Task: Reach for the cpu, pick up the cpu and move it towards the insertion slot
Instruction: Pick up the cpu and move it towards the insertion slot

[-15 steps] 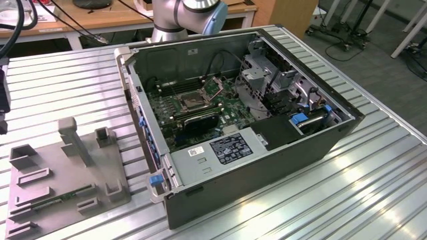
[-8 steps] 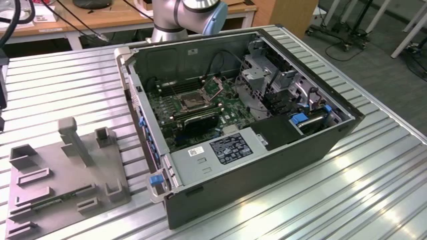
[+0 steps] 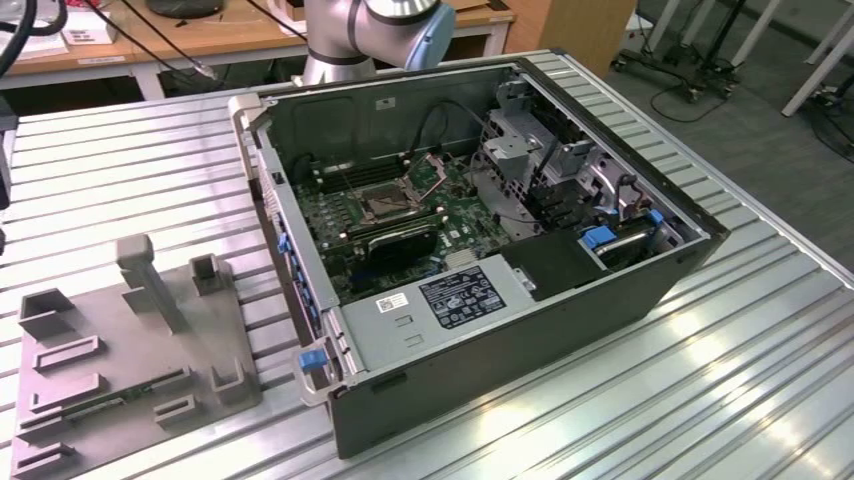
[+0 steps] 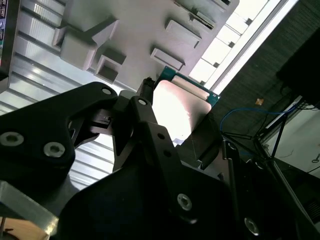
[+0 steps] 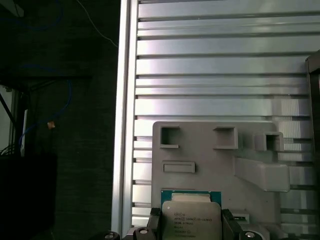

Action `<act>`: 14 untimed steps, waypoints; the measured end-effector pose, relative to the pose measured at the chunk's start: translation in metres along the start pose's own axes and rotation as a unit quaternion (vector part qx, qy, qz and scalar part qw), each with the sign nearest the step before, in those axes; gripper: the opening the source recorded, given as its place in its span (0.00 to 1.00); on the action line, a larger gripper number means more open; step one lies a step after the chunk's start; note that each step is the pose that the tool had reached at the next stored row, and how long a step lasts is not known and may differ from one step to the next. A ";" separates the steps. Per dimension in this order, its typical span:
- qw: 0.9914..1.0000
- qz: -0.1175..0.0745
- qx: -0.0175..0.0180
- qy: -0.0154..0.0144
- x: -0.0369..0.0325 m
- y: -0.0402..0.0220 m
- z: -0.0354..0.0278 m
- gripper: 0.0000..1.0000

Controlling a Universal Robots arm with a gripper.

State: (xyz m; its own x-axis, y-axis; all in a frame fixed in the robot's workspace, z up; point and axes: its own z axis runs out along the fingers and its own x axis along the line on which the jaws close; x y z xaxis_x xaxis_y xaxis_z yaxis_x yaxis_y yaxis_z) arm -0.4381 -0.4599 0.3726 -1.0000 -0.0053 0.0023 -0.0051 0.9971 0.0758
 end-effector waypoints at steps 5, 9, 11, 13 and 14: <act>1.000 0.000 0.000 0.000 -0.0075 0.0000 0.0000 0.54; 1.000 0.000 0.000 0.000 -0.0122 0.0000 0.0000 0.54; 1.000 0.000 0.000 0.000 -0.0126 0.0000 0.0001 0.54; 1.000 0.000 0.000 0.000 -0.0127 0.0000 -0.0002 0.54; 1.000 0.000 0.000 0.000 -0.0128 0.0000 -0.0009 0.54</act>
State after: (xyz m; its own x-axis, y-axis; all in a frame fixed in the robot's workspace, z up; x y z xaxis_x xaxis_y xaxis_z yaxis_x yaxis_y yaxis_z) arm -0.4253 -0.4599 0.3734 -1.0000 -0.0052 0.0024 -0.0050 0.9971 0.0757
